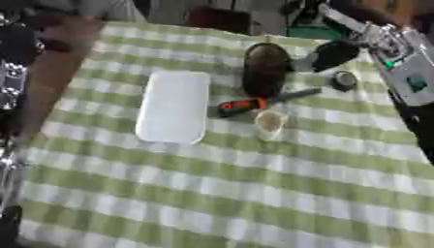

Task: Pick up objects on the table and place them in the box.

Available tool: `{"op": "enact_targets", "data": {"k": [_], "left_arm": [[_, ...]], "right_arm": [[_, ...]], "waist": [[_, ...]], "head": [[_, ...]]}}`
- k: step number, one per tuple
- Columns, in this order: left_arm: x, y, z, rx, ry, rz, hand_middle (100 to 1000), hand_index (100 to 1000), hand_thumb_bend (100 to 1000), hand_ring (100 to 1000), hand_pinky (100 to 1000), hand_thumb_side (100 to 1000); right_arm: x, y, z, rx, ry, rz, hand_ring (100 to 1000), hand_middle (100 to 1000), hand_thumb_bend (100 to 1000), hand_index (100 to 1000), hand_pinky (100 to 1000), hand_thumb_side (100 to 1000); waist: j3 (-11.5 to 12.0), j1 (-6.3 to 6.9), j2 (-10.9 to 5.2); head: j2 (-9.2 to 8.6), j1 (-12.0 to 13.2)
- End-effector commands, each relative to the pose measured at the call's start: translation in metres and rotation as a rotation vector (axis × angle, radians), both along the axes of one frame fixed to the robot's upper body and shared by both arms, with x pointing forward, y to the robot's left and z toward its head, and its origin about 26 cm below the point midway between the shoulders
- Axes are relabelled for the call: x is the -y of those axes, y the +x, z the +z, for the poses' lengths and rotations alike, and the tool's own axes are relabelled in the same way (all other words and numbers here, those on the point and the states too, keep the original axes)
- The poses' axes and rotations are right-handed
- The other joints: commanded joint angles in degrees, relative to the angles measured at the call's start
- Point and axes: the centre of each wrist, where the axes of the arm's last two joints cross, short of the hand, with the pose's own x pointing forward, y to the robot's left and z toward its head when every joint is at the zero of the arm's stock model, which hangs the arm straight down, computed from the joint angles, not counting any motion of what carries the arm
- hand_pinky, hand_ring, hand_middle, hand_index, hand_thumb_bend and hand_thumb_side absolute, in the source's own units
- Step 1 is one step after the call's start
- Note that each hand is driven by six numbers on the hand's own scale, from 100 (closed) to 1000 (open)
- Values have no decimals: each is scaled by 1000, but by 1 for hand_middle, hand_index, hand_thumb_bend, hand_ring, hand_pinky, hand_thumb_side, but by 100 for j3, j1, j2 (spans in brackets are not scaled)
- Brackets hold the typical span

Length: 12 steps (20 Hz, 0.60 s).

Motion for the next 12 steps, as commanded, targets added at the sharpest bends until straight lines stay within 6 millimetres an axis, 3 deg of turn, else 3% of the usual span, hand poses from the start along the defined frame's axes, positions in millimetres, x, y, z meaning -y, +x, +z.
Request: {"op": "enact_targets", "data": {"k": [1,7,12], "left_arm": [[-3,-1,5,20,1,15,904,855,530,783,621,763],[-5,-1,4,17,-2,23,904,854,530,782,621,764],[-4,0,3,15,-2,23,904,855,529,782,621,764]], "right_arm": [[1,-16,22,101,45,5,739,804,689,908,744,480],[-9,-38,19,136,125,-9,702,777,684,900,704,483],[-11,-42,19,126,140,-14,700,776,684,900,700,480]], "waist": [[-54,3,-107],[-163,55,-109],[-180,69,-116]], "head": [[-18,56],[-23,110],[-29,116]]}}
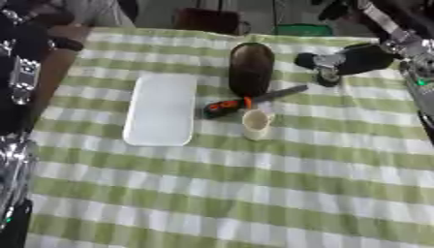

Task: Pick up objects on the table and place them in the box.

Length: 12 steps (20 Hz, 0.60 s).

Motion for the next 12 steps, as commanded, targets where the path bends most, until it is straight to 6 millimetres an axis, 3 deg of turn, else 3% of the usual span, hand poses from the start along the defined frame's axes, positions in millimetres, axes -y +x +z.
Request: {"op": "enact_targets", "data": {"k": [1,8,12], "left_arm": [[-3,-1,6,24,2,10,904,855,529,782,621,764],[-2,-1,6,24,3,8,904,855,529,782,621,764],[-1,-1,7,24,7,-2,904,855,531,782,622,762]], "right_arm": [[2,-6,15,37,4,-2,700,776,684,900,700,480],[2,-3,15,20,7,-1,699,776,685,901,699,477],[-4,5,17,-16,-18,68,747,836,694,926,733,453]], "waist": [[-5,14,-117],[3,32,-116],[85,20,-144]], "head": [[-30,24],[-16,4],[-1,-41]]}}
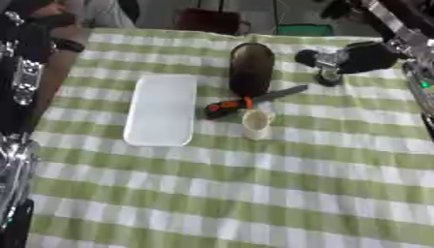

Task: Pick up objects on the table and place them in the box.

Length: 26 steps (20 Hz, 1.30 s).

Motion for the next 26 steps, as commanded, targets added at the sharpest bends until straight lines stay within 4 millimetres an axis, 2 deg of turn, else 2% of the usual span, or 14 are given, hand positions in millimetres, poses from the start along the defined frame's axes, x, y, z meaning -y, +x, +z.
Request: {"op": "enact_targets", "data": {"k": [1,6,11,16,22,26], "left_arm": [[-1,-1,7,24,7,-4,904,855,533,782,622,763],[3,-1,6,21,10,-26,904,855,534,782,622,766],[4,-1,7,22,8,-37,904,855,535,781,622,765],[10,-1,11,35,5,-68,903,856,541,781,623,760],[16,-2,15,48,-1,-98,902,856,545,781,624,756],[17,-3,17,56,-4,-106,902,855,546,781,624,756]], "right_arm": [[1,8,13,-9,-28,43,768,855,702,933,749,451],[4,30,16,-82,-60,47,809,883,713,942,781,445],[4,50,9,-122,-95,38,844,914,751,972,816,444],[1,70,0,-216,-209,6,875,930,788,987,848,449],[8,81,-7,-244,-301,-49,896,934,807,988,879,448],[7,82,-9,-218,-358,-73,903,935,806,987,897,458]], "waist": [[54,-3,-140],[252,-22,-156],[398,-34,-152],[680,-48,-144],[952,-58,-113],[1021,-53,-76]], "head": [[1,-38],[-19,-132],[-37,-182],[-82,-290],[-138,-336],[-142,-346]]}}
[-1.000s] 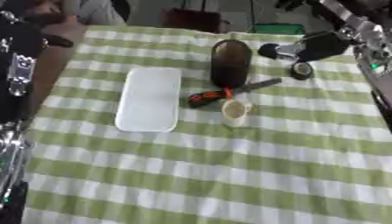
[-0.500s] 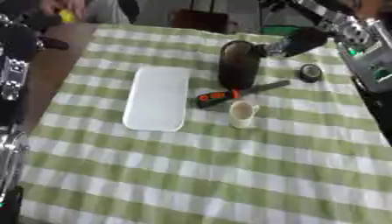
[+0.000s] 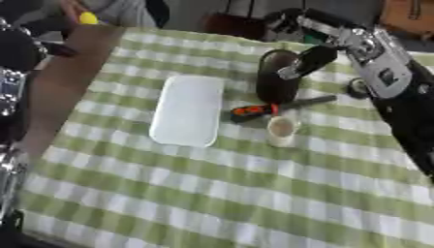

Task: Pick up objects on the table and place them in the box.

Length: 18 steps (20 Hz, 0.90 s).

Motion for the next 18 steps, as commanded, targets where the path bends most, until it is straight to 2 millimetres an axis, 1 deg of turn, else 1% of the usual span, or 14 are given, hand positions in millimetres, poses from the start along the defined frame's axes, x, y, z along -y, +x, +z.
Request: {"op": "enact_targets", "data": {"k": [1,9,10,12,15,18], "left_arm": [[2,-3,11,40,1,-16,902,855,546,781,624,756],[2,-3,11,40,0,-17,902,855,546,781,624,756],[1,-3,11,40,1,-16,902,855,543,780,623,762],[2,-4,11,42,1,-19,902,855,544,780,623,762],[3,-4,12,42,1,-21,902,855,544,780,623,762],[3,-4,12,42,1,-21,902,855,544,780,623,762]], "right_arm": [[0,1,14,62,-51,-7,903,935,806,987,897,458],[-1,4,8,110,-112,-19,903,935,806,987,897,458],[3,4,4,95,-132,-32,942,943,812,978,1000,472],[10,5,2,60,-202,-72,942,943,812,978,1000,470],[10,5,1,57,-255,-96,942,943,812,978,1000,470],[11,7,-7,41,-295,-114,944,941,814,979,1000,466]], "waist": [[23,23,-79],[24,27,-73],[31,8,-47],[63,-4,-15],[72,-6,-4],[67,-11,-1]], "head": [[-63,-16],[-64,-15],[-78,-1],[-96,-14],[-103,-19],[-119,-10]]}}
